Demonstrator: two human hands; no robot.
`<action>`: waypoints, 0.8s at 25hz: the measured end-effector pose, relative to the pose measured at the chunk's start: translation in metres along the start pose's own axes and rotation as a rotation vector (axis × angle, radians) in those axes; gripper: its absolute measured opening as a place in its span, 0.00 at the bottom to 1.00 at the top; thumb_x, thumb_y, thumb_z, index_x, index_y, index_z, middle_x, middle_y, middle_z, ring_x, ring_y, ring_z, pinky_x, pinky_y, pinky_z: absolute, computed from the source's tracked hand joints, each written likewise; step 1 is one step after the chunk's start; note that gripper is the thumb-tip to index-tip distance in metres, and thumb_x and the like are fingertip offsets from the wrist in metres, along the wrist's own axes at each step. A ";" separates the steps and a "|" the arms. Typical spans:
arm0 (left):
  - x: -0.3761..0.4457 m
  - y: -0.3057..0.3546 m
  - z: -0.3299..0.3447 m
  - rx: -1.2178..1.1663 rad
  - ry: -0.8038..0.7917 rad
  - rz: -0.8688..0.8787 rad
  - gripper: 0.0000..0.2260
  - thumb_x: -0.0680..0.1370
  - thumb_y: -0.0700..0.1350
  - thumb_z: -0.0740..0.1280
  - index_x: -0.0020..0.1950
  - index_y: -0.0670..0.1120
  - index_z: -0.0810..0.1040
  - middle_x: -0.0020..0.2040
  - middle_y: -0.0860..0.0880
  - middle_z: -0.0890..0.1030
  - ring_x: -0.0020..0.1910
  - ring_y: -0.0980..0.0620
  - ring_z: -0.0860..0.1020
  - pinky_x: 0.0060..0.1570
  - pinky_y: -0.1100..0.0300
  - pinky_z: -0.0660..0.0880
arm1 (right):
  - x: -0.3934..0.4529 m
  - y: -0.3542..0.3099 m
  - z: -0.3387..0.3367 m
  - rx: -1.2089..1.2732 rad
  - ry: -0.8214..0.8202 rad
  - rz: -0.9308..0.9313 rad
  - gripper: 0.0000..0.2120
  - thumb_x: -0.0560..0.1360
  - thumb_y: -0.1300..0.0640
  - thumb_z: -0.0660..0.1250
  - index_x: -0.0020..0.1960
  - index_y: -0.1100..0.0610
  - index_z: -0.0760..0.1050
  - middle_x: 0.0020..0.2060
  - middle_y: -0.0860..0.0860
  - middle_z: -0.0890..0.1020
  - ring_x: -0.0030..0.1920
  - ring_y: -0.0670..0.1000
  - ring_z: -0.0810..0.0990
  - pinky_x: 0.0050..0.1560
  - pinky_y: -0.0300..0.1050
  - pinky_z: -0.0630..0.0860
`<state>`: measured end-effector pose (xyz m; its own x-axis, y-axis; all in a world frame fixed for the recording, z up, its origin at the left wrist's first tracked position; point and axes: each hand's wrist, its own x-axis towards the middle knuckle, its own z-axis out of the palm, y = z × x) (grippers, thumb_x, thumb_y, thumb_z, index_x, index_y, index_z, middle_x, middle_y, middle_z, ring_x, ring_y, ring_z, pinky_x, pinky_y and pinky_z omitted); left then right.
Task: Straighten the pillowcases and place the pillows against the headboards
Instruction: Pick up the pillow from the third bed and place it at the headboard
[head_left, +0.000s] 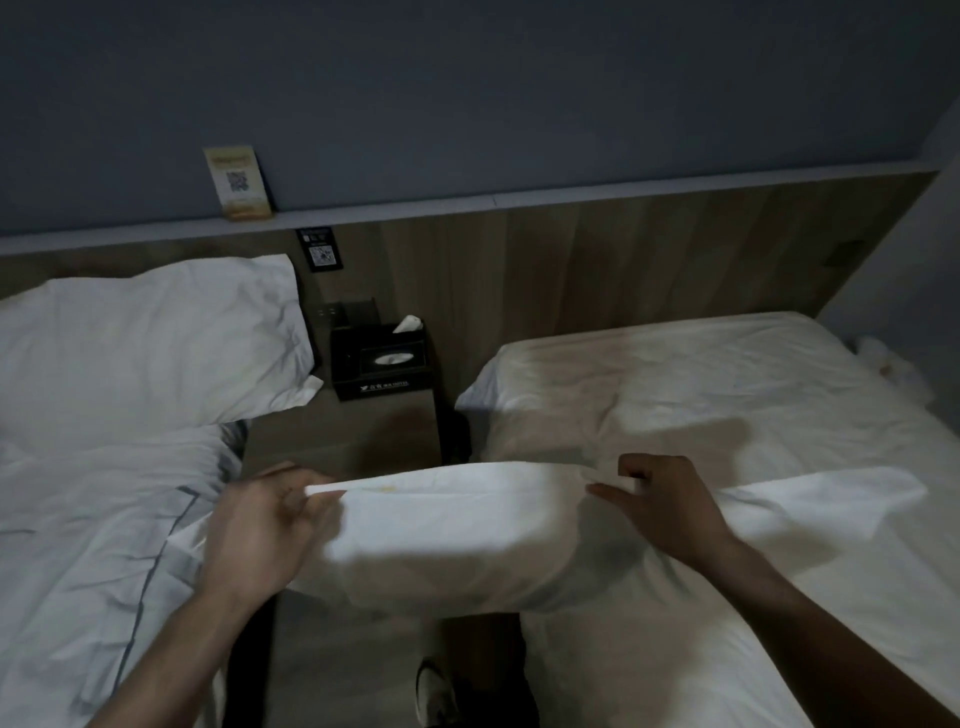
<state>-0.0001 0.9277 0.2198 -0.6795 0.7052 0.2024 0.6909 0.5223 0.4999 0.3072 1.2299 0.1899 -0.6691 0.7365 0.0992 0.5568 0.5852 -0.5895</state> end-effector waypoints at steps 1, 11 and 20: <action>0.013 -0.009 0.002 -0.006 -0.008 -0.004 0.07 0.73 0.54 0.69 0.44 0.57 0.86 0.41 0.57 0.83 0.42 0.54 0.83 0.43 0.56 0.78 | 0.015 -0.004 0.005 0.004 -0.005 -0.005 0.28 0.69 0.46 0.80 0.27 0.48 0.61 0.21 0.47 0.66 0.25 0.47 0.70 0.30 0.46 0.66; 0.134 -0.054 0.016 -0.007 -0.031 -0.050 0.11 0.72 0.58 0.65 0.46 0.58 0.86 0.41 0.58 0.84 0.42 0.54 0.84 0.42 0.53 0.80 | 0.163 -0.011 0.048 -0.048 -0.084 -0.028 0.24 0.70 0.44 0.79 0.28 0.52 0.68 0.24 0.52 0.74 0.27 0.47 0.74 0.33 0.49 0.74; 0.235 -0.084 0.093 0.007 -0.055 -0.253 0.15 0.72 0.60 0.63 0.46 0.57 0.87 0.42 0.56 0.86 0.42 0.51 0.86 0.42 0.54 0.81 | 0.330 0.034 0.117 -0.016 -0.302 0.003 0.22 0.69 0.47 0.81 0.31 0.59 0.73 0.29 0.55 0.76 0.30 0.49 0.75 0.32 0.39 0.67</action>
<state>-0.1952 1.0944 0.1469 -0.8165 0.5767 0.0252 0.5023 0.6884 0.5232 0.0481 1.4533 0.1084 -0.7822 0.6057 -0.1463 0.5649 0.5901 -0.5768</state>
